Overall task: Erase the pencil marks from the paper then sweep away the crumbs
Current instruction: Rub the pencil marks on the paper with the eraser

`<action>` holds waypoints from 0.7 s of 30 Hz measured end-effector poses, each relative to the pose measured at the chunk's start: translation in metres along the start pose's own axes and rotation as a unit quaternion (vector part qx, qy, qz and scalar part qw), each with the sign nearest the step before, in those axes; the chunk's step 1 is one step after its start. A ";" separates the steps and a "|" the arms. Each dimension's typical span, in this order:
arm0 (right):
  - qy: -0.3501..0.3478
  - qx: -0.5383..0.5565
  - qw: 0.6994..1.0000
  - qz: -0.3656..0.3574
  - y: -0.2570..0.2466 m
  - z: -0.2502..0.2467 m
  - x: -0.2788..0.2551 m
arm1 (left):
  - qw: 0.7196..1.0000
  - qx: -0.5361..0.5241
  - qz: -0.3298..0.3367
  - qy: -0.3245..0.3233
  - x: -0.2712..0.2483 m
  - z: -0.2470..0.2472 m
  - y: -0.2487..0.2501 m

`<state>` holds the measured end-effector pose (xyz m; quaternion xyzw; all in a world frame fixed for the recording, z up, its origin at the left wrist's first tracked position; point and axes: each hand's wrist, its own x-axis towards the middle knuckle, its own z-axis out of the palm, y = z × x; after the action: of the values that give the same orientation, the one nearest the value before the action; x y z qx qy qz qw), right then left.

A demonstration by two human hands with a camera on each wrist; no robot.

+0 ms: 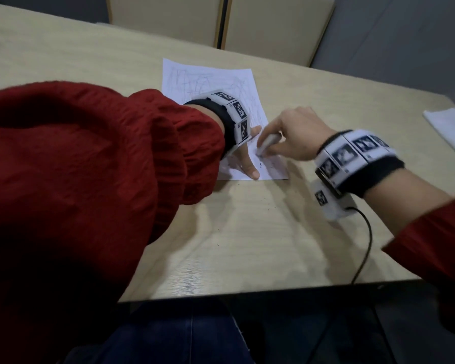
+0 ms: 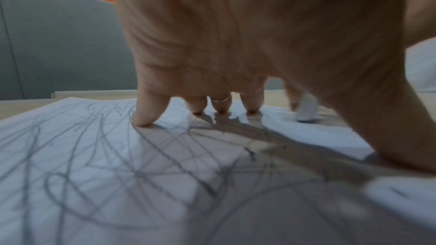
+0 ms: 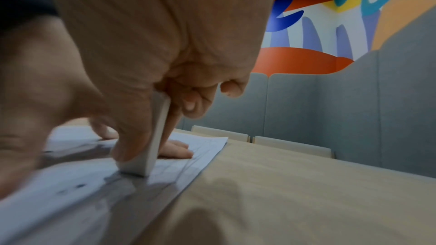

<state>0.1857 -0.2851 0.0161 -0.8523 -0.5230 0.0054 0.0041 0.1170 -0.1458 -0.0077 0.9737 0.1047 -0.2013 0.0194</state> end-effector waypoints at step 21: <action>-0.022 0.000 0.999 -0.026 -0.004 -0.007 0.004 | 1.000 -0.022 0.000 -0.014 0.003 0.004 0.000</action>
<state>0.1837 -0.2800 0.0233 -0.8383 -0.5446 0.0245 -0.0074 0.1180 -0.1461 -0.0122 0.9702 0.1084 -0.2125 0.0421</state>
